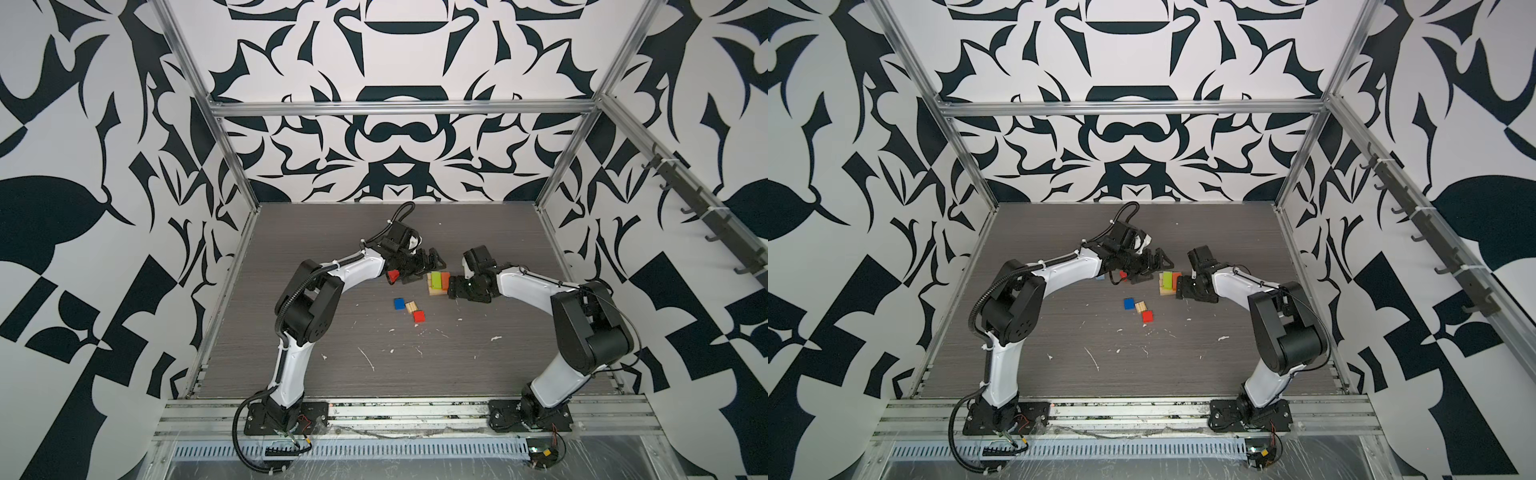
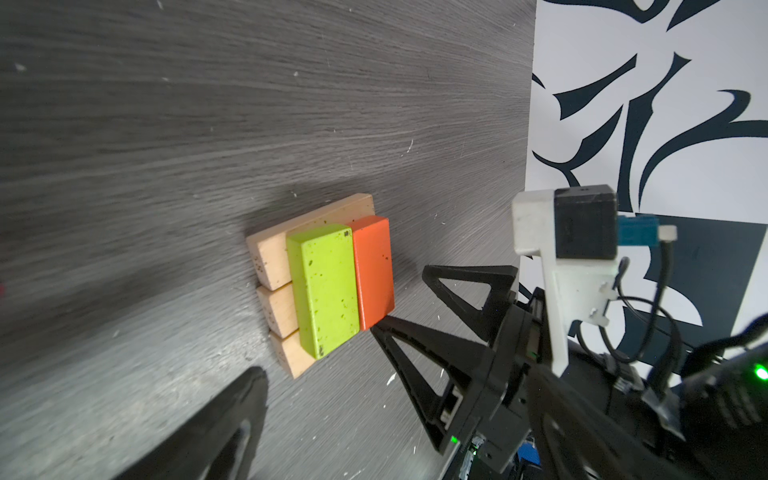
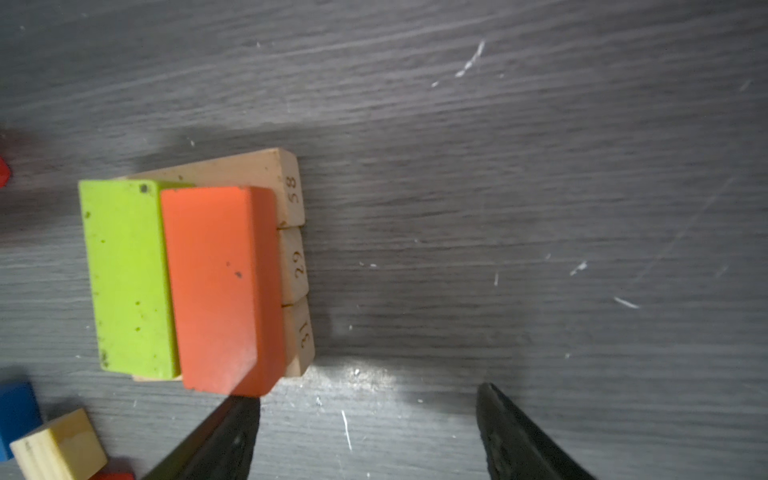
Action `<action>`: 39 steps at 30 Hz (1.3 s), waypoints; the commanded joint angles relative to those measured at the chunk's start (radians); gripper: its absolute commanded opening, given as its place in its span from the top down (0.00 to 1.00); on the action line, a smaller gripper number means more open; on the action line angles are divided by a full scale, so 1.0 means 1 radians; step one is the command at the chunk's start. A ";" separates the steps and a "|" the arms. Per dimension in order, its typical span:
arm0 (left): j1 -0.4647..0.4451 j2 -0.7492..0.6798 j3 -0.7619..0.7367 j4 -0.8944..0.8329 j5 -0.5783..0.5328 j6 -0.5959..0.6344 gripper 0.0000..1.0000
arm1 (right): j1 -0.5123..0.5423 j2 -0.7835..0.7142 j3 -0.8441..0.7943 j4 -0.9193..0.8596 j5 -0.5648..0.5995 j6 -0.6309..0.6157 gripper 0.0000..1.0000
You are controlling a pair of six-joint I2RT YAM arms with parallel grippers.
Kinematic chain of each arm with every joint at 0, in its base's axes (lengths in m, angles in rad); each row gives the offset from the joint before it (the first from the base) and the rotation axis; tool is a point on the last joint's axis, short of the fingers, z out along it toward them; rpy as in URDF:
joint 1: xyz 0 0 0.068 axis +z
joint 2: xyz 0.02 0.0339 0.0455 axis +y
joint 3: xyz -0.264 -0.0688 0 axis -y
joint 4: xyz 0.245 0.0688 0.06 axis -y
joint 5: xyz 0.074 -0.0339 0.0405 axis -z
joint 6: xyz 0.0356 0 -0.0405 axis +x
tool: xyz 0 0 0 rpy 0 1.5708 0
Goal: Build the wood block tower
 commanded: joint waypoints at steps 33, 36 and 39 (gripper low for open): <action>0.031 0.200 0.339 -0.078 0.097 0.067 0.00 | -0.085 -0.074 0.042 0.017 0.067 0.006 0.13; 0.031 0.216 0.339 -0.053 0.116 0.035 0.00 | -0.096 -0.044 0.055 0.032 0.047 0.009 0.13; 0.031 0.227 0.330 -0.017 0.135 0.005 0.00 | -0.105 -0.026 0.055 0.054 0.028 0.017 0.13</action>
